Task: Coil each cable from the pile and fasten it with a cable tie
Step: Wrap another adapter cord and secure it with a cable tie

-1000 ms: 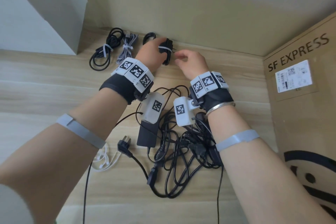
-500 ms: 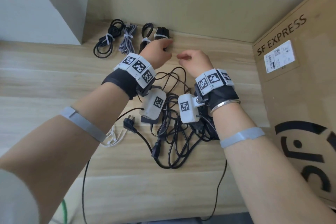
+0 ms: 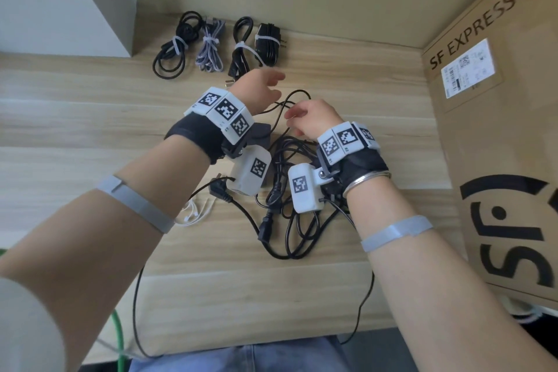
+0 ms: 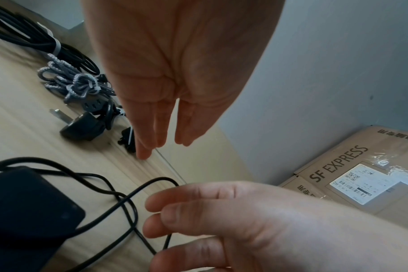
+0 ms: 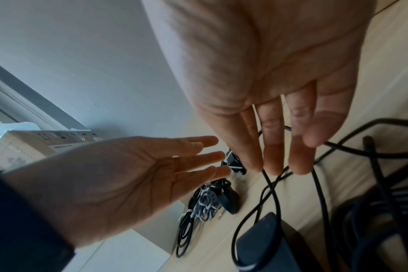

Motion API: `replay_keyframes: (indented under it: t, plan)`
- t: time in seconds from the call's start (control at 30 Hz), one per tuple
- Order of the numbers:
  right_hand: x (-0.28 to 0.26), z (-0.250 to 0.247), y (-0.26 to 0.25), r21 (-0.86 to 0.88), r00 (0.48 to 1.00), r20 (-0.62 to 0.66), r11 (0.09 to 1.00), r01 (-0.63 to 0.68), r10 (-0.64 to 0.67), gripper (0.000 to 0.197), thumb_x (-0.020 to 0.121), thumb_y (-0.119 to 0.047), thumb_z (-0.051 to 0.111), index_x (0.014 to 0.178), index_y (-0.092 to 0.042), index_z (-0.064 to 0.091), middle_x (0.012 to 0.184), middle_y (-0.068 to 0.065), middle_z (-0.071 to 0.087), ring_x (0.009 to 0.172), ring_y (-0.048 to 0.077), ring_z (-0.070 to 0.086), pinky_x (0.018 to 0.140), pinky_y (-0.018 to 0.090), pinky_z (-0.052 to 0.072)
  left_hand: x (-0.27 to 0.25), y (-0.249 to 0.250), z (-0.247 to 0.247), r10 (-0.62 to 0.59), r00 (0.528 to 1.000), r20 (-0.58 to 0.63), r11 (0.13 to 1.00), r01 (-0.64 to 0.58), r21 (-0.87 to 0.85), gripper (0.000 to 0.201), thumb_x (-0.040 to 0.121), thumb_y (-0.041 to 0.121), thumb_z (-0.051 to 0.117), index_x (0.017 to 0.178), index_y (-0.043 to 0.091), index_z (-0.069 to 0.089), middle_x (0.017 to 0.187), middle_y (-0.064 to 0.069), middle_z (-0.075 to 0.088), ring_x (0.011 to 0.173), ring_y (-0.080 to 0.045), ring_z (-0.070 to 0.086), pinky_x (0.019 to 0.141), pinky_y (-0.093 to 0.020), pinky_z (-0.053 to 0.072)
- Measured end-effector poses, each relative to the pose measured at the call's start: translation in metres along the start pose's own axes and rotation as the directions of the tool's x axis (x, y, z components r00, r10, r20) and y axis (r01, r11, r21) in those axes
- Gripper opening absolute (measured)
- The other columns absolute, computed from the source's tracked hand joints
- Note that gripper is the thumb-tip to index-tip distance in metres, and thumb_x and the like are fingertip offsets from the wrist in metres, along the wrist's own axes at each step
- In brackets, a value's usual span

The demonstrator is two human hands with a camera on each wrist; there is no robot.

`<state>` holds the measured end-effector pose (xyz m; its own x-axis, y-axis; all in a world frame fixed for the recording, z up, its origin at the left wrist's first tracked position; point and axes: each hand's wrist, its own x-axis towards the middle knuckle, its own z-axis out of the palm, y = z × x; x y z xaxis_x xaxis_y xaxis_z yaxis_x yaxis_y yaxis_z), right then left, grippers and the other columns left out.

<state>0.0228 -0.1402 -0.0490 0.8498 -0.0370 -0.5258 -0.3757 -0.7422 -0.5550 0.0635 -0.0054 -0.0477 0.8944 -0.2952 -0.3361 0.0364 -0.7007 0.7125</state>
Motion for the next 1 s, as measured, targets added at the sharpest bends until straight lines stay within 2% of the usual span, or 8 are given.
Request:
replay_keyframes:
  t: [0.1,0.27,0.5,0.57,0.7,0.77,0.9,1.0]
  plan:
    - [-0.005,0.008,-0.001,-0.045,0.999,0.043,0.999,0.012,-0.010,0.015,0.087,-0.019,0.061,0.101,-0.018,0.066,0.091,-0.002,0.065,0.080,0.014,0.060,0.063,0.020,0.045,-0.003,-0.008,0.001,-0.014,1.000,0.014,1.000,0.014,0.005,0.043,0.091,0.010,0.048,0.133,0.017,0.047,0.134,-0.003,0.053,0.124,-0.016,0.049,0.102,-0.027,0.037]
    - [-0.017,0.029,-0.003,-0.146,0.974,0.228,0.988,0.043,-0.009,0.030,0.078,-0.041,0.071,0.092,-0.016,0.061,0.074,-0.004,0.061,0.065,0.009,0.056,0.058,0.022,0.042,-0.005,-0.018,0.005,-0.048,0.998,0.034,0.999,0.049,-0.014,0.039,0.092,0.009,0.048,0.130,0.017,0.051,0.130,-0.002,0.056,0.120,-0.016,0.051,0.098,-0.026,0.040]
    - [-0.019,0.037,0.007,-0.295,0.934,0.355,0.944,0.150,-0.037,0.016,0.084,-0.020,0.068,0.099,-0.017,0.069,0.093,-0.005,0.065,0.093,0.014,0.060,0.076,0.022,0.044,-0.004,-0.026,0.004,-0.063,0.998,0.021,0.993,0.065,-0.100,0.031,0.094,0.013,0.044,0.122,0.016,0.056,0.120,-0.004,0.062,0.107,-0.019,0.060,0.095,-0.032,0.047]
    - [-0.018,0.028,0.004,-0.219,0.956,0.279,0.964,0.153,-0.089,0.018,0.089,-0.017,0.060,0.106,-0.014,0.067,0.104,-0.001,0.066,0.100,0.016,0.059,0.084,0.024,0.042,-0.003,-0.027,0.003,-0.058,0.998,-0.004,0.988,0.057,-0.142,0.028,0.096,0.020,0.042,0.118,0.014,0.058,0.115,-0.006,0.064,0.099,-0.018,0.061,0.092,-0.032,0.049]
    - [-0.017,0.000,-0.010,-0.005,0.987,-0.056,0.988,0.153,-0.153,0.014,0.093,-0.017,0.054,0.103,-0.017,0.063,0.095,-0.001,0.062,0.083,0.015,0.057,0.084,0.034,0.050,-0.005,-0.024,0.002,0.007,1.000,-0.018,0.940,-0.012,-0.340,0.034,0.100,0.027,0.034,0.112,0.006,0.058,0.100,-0.010,0.066,0.085,-0.017,0.061,0.086,-0.027,0.048]
    - [-0.018,-0.014,-0.018,0.070,0.967,-0.170,0.976,0.205,-0.191,0.012,0.093,-0.016,0.053,0.101,-0.016,0.062,0.090,-0.006,0.061,0.082,0.014,0.060,0.081,0.032,0.053,-0.008,-0.021,0.001,0.071,0.997,-0.028,0.909,-0.077,-0.410,0.033,0.099,0.031,0.035,0.105,0.009,0.058,0.087,-0.006,0.064,0.081,-0.021,0.063,0.085,-0.032,0.050]
    - [-0.019,-0.031,-0.031,0.204,0.919,-0.306,0.925,0.320,-0.250,0.011,0.092,-0.008,0.054,0.099,-0.012,0.063,0.080,-0.011,0.052,0.075,0.009,0.059,0.067,0.027,0.058,-0.012,-0.014,-0.004,0.157,0.984,-0.079,0.841,-0.175,-0.511,0.014,0.094,0.028,0.049,0.102,0.017,0.052,0.078,0.003,0.060,0.072,-0.010,0.061,0.072,-0.023,0.048]
    - [-0.019,-0.032,-0.038,0.276,0.888,-0.369,0.881,0.385,-0.272,0.013,0.091,-0.004,0.054,0.091,-0.015,0.060,0.079,-0.010,0.051,0.069,0.005,0.056,0.065,0.026,0.059,-0.015,-0.012,-0.009,0.199,0.975,-0.095,0.809,-0.218,-0.546,0.034,0.082,0.018,0.068,0.103,0.021,0.042,0.083,0.003,0.062,0.080,-0.011,0.060,0.074,-0.026,0.049]
